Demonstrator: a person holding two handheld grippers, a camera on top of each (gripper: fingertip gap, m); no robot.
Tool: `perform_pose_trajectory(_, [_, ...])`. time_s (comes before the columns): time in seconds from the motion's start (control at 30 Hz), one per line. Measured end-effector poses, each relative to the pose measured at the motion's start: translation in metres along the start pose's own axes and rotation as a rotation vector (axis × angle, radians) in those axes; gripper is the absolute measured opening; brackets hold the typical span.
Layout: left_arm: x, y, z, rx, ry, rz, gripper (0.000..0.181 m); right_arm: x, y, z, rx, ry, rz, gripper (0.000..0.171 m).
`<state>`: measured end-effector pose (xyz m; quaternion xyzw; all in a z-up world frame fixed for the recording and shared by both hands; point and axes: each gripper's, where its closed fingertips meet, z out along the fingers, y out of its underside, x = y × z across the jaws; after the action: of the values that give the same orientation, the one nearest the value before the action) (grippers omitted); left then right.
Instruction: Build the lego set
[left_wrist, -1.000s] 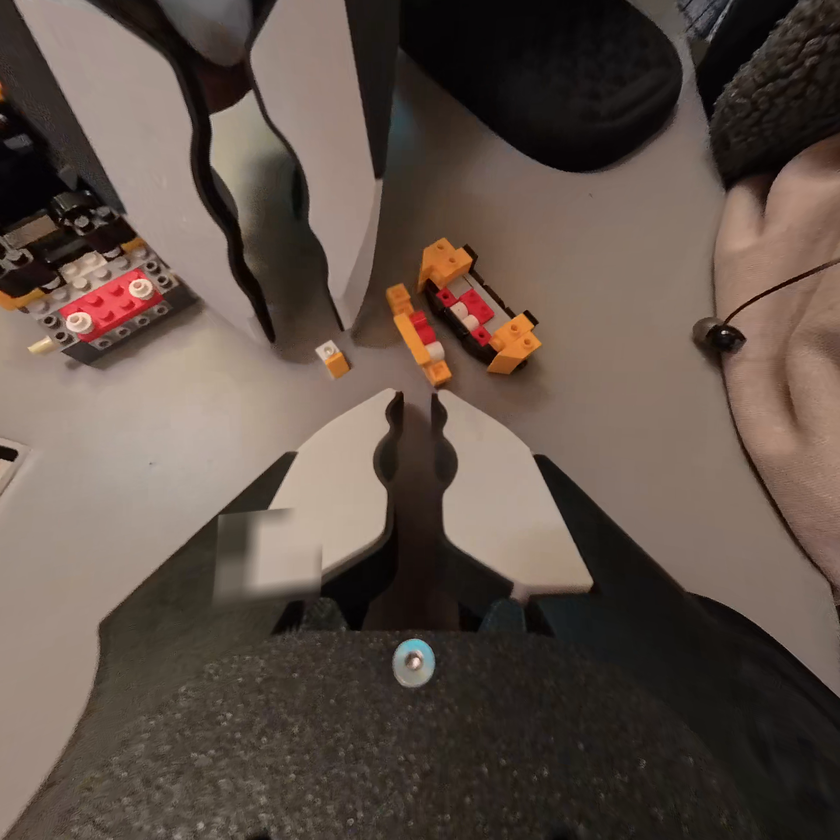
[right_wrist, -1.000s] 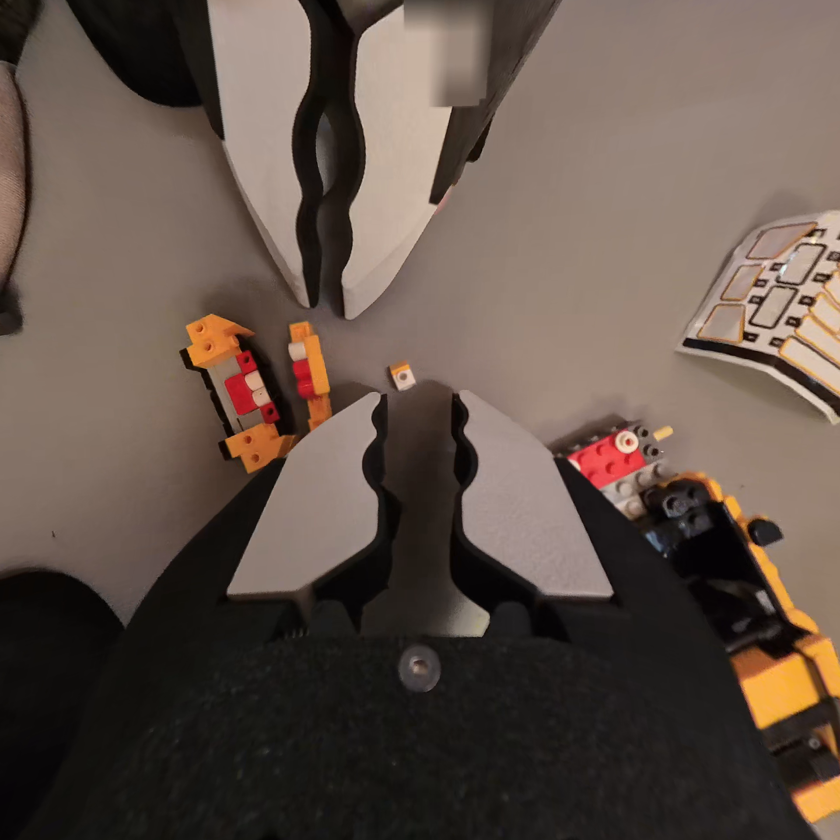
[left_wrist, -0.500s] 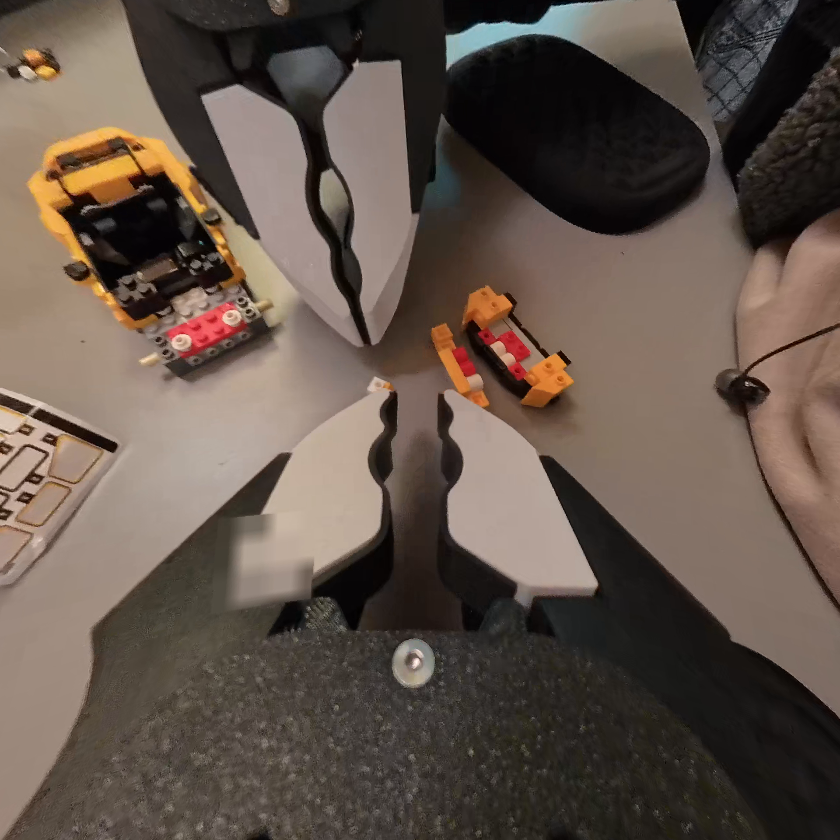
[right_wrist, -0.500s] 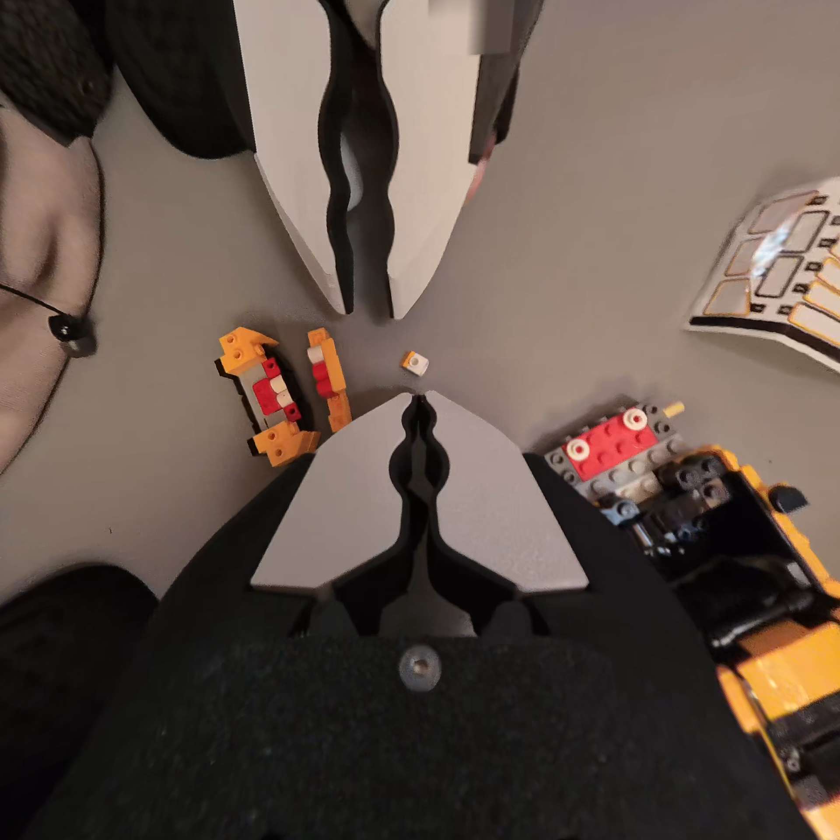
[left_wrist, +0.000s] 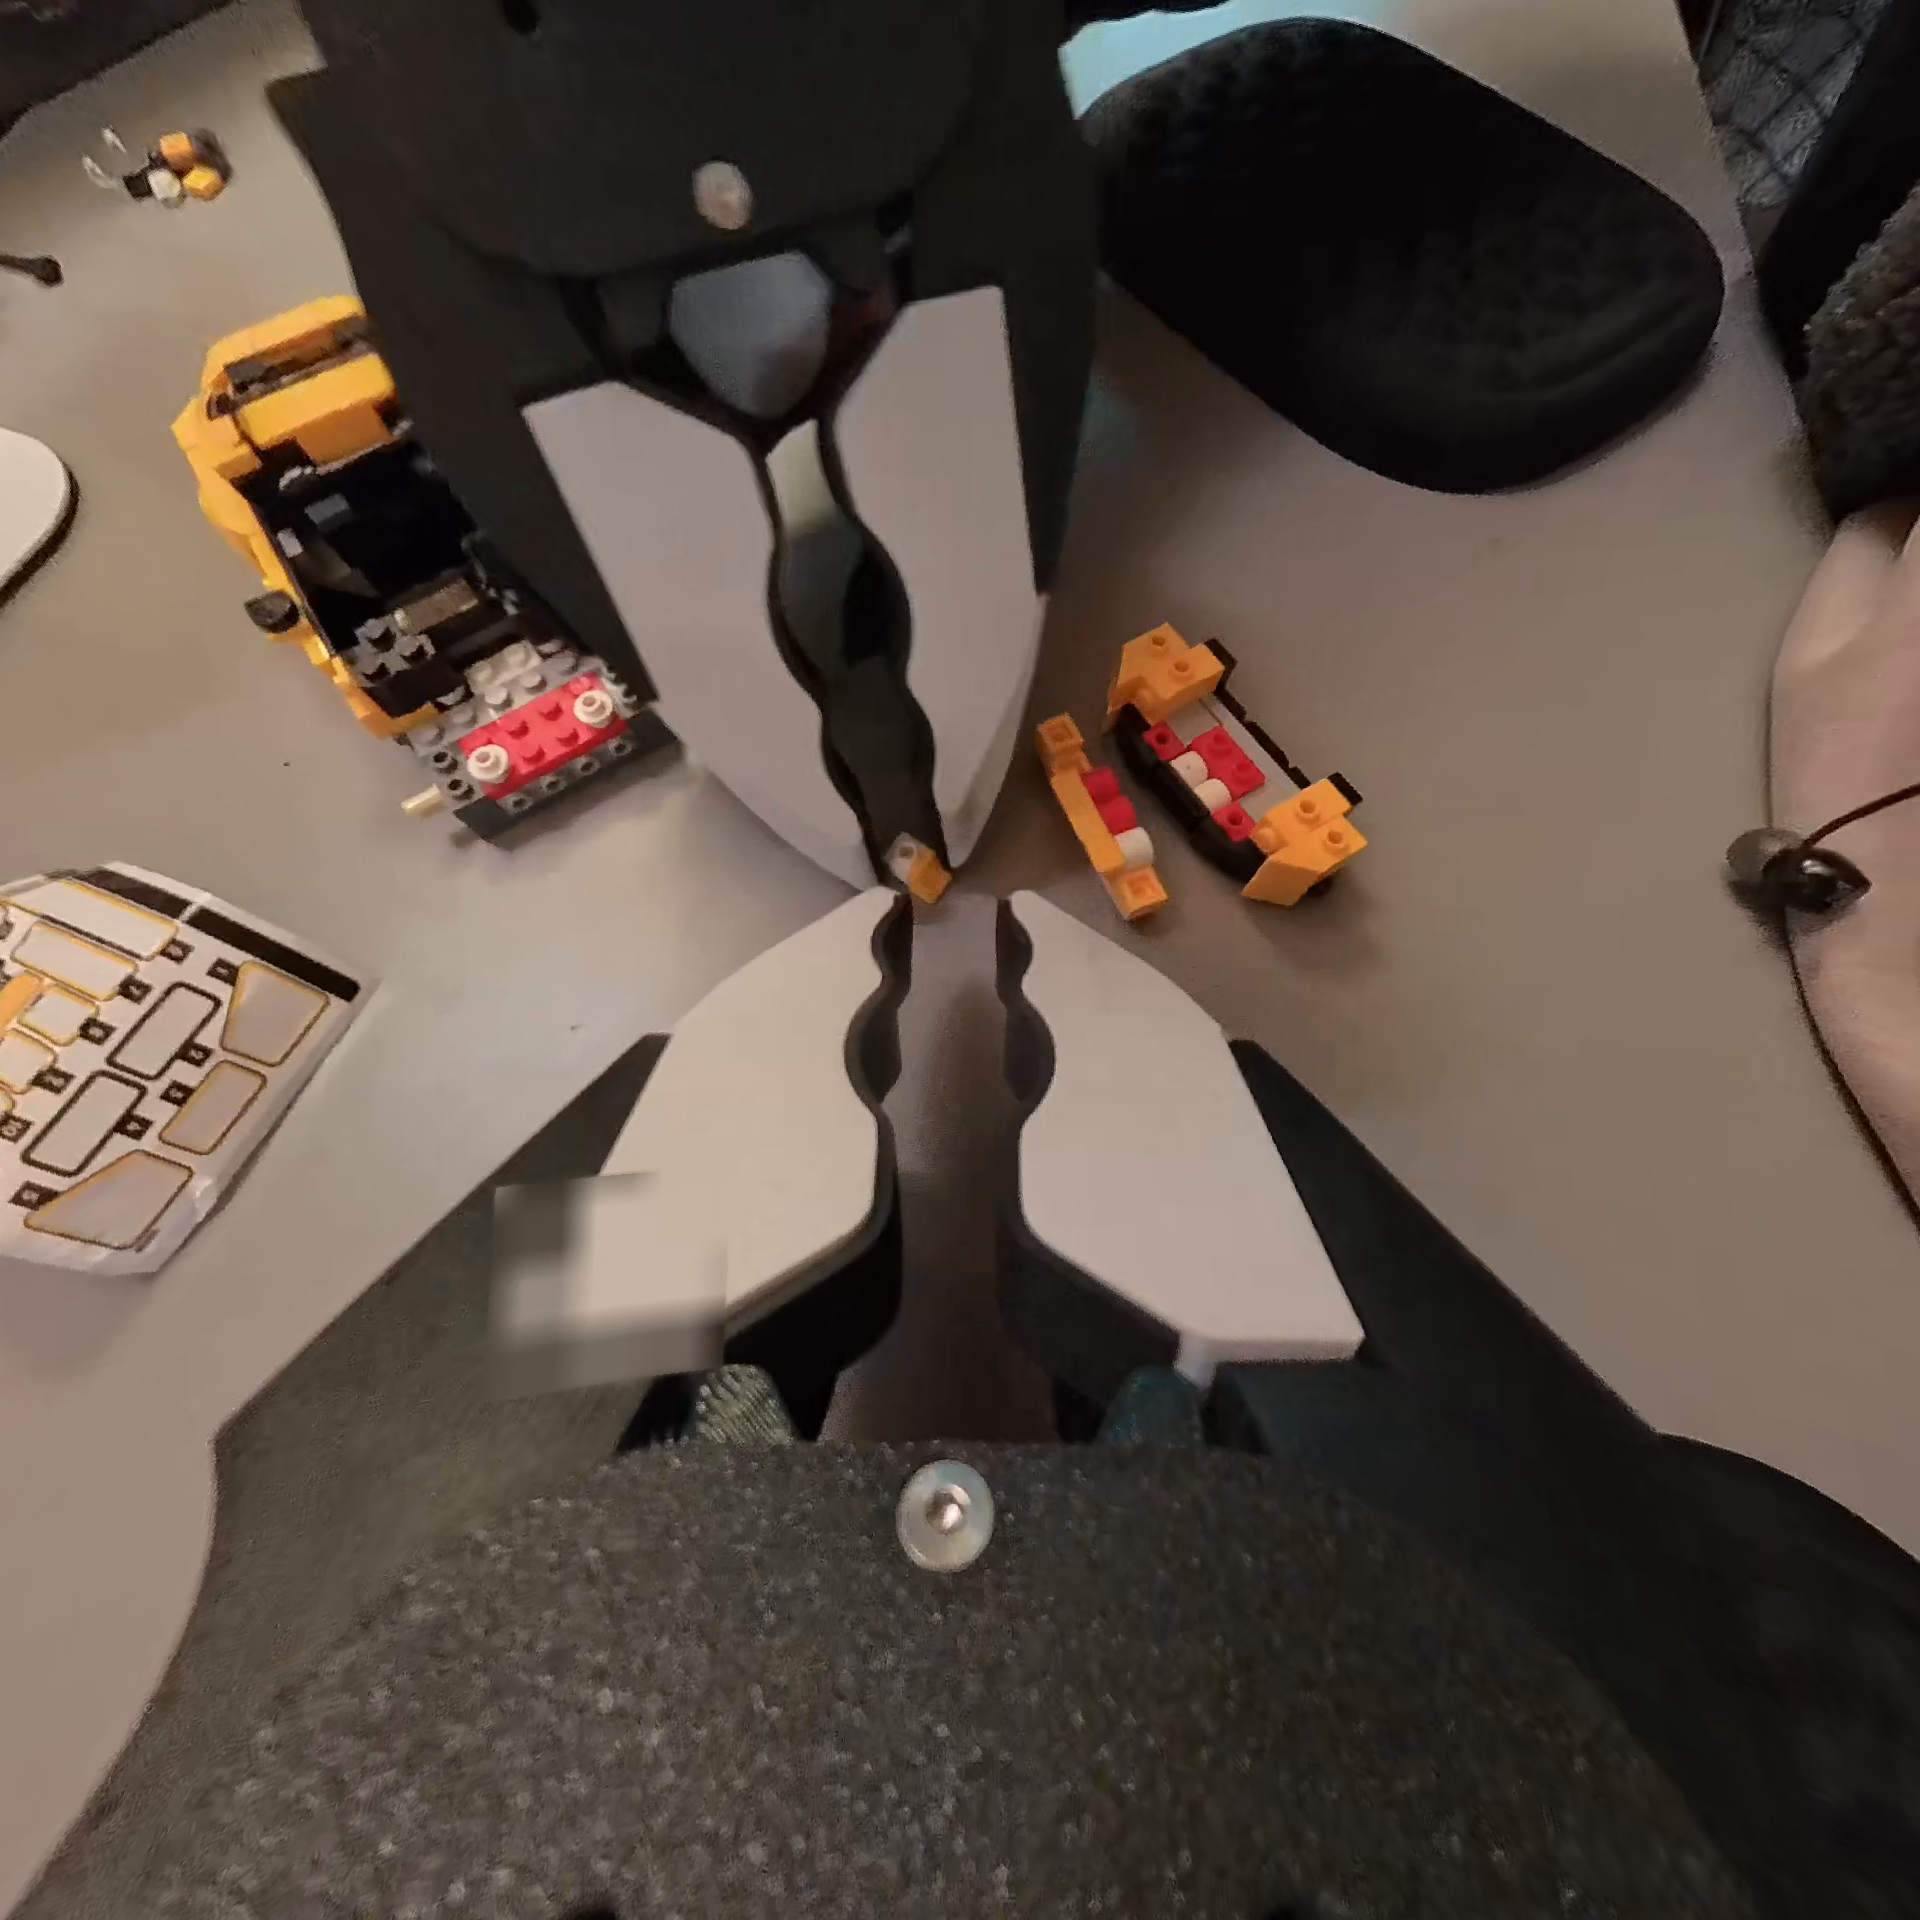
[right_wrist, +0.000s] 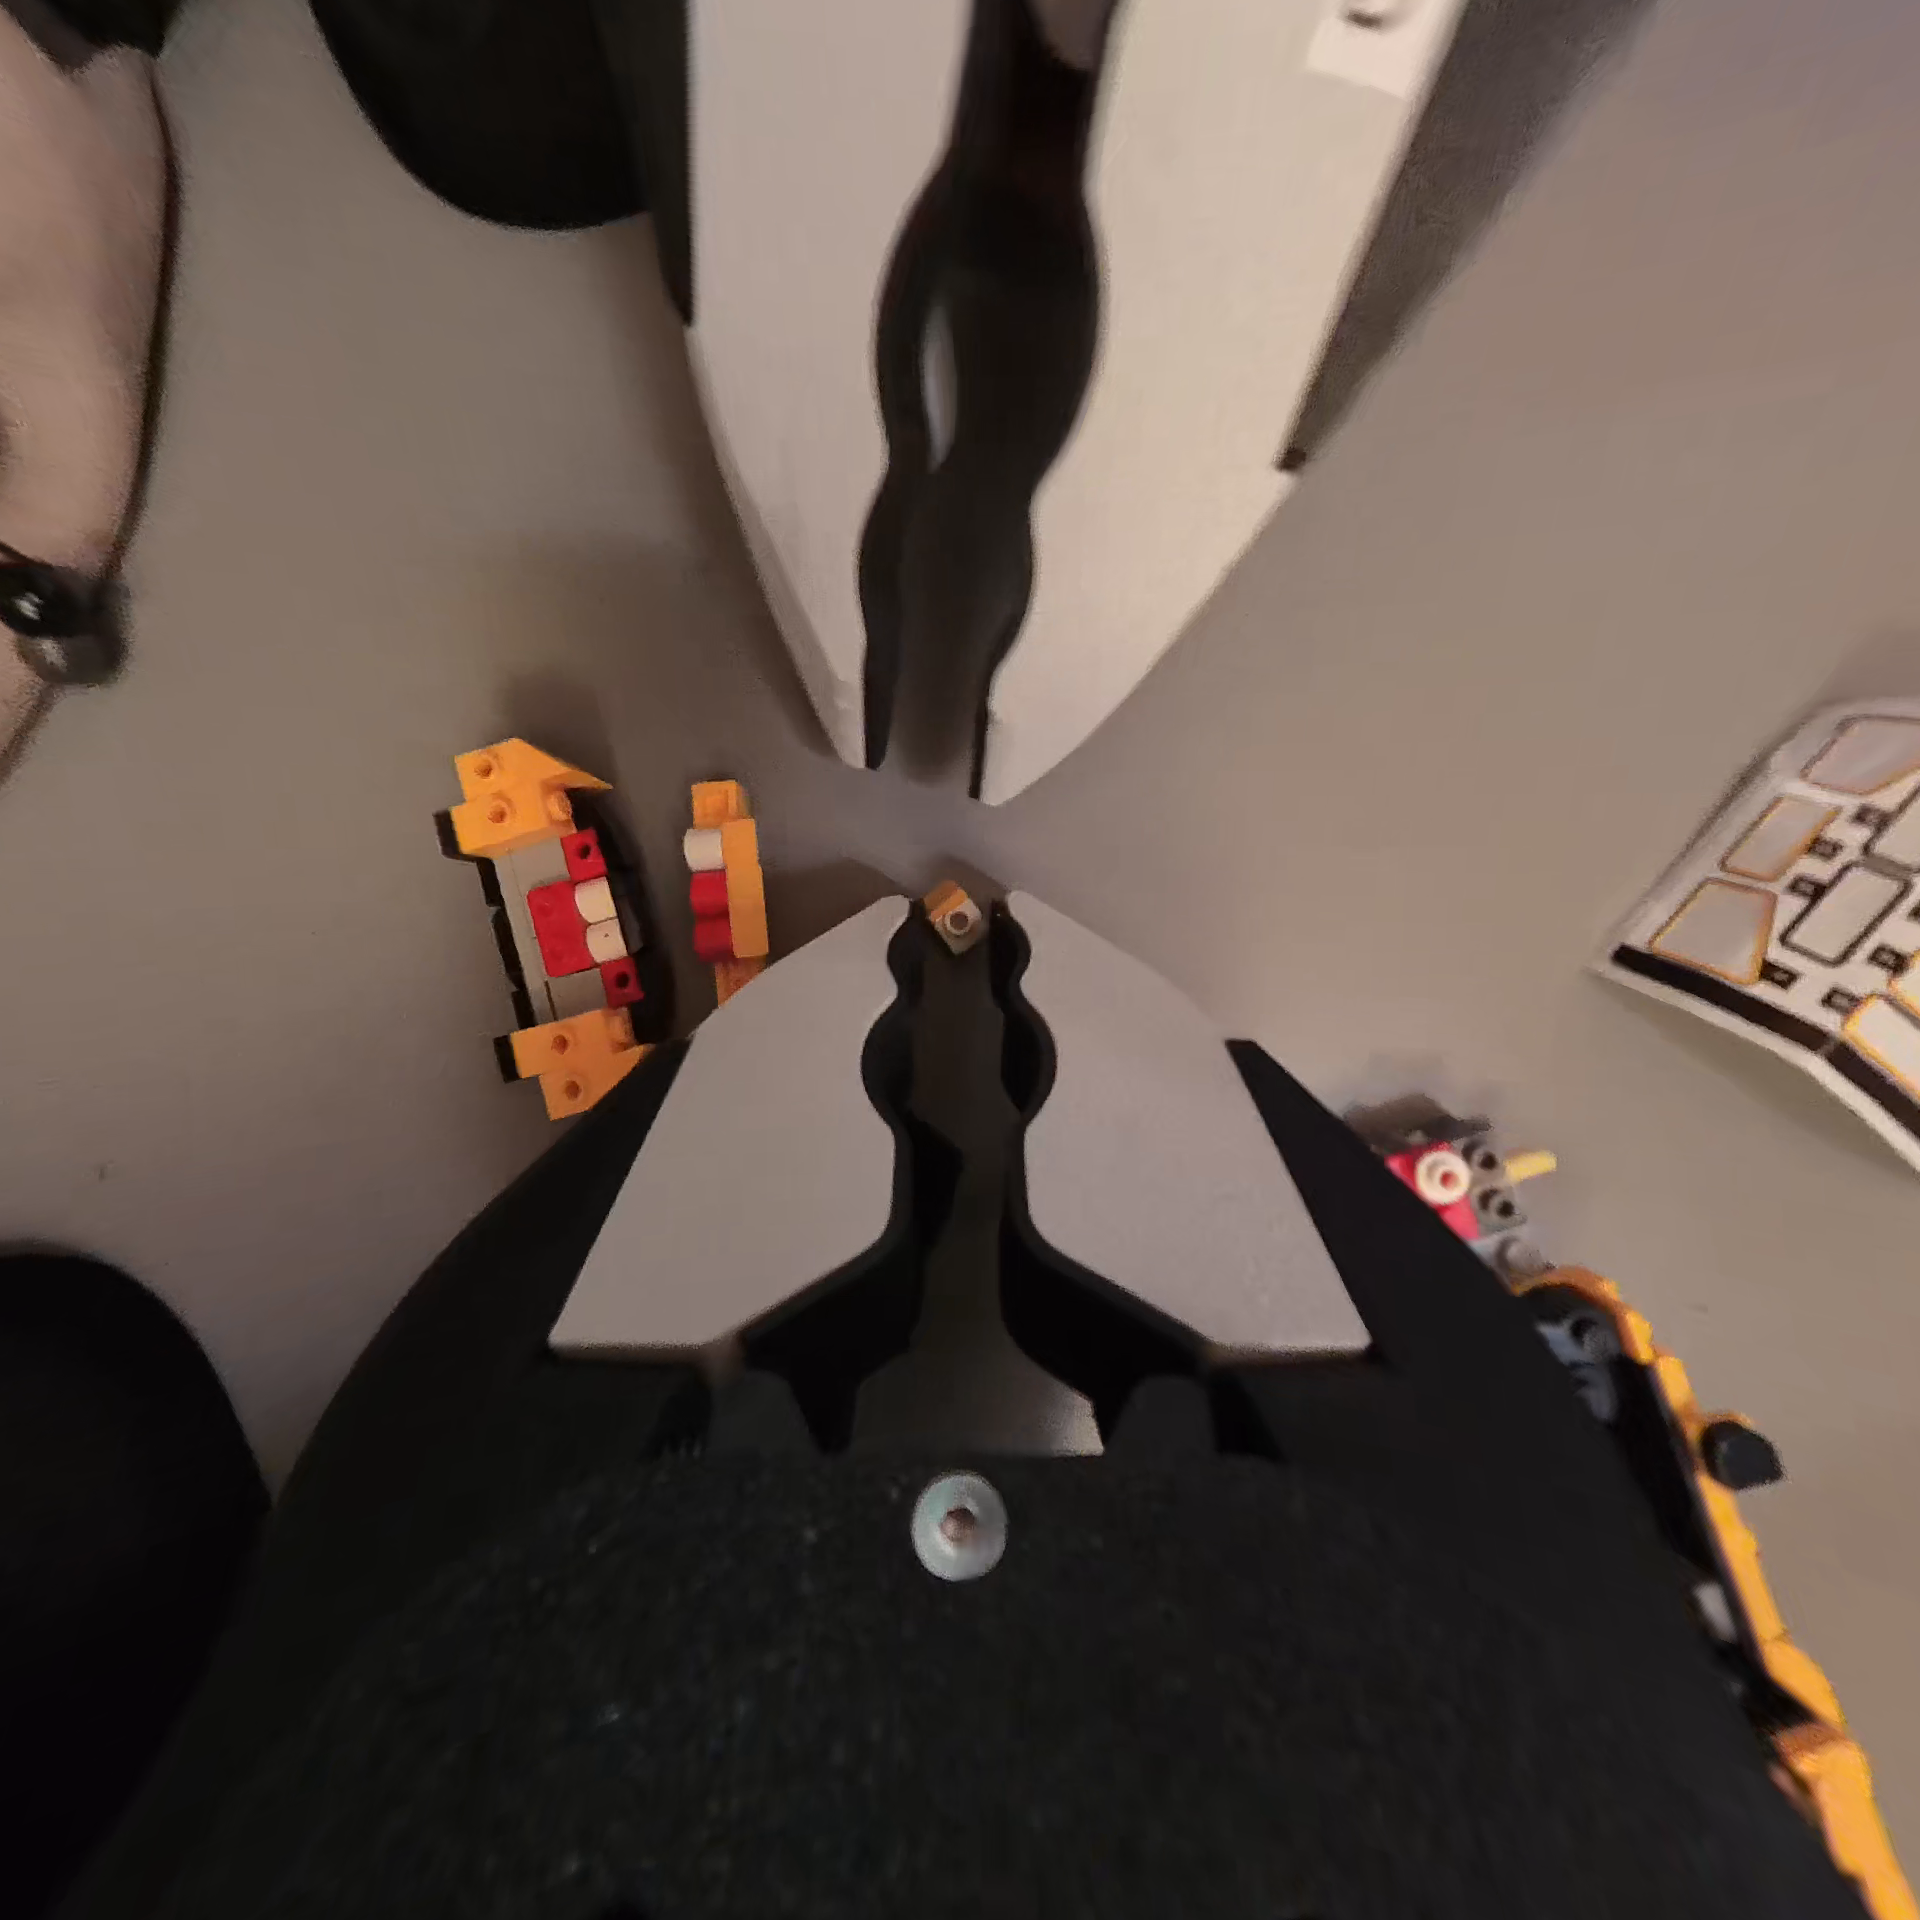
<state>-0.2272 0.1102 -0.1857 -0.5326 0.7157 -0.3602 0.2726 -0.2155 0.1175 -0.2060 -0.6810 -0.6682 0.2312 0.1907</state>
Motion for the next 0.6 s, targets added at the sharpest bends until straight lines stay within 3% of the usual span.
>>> perform_pose_trajectory(0.1, [0.003,-0.006,-0.002,0.02,-0.023,0.073,0.016,-0.001,-0.009,-0.015,0.131,-0.068,0.242,0.012])
perform_pose_trajectory(0.3, [0.003,-0.037,-0.013,0.155,-0.189,0.302,0.021,-0.022,-0.045,-0.054,0.587,-0.428,0.794,0.011])
perform_pose_trajectory(0.6, [0.018,-0.065,-0.029,0.3,-0.239,0.422,0.003,-0.032,-0.058,-0.066,0.799,-0.59,0.972,0.011])
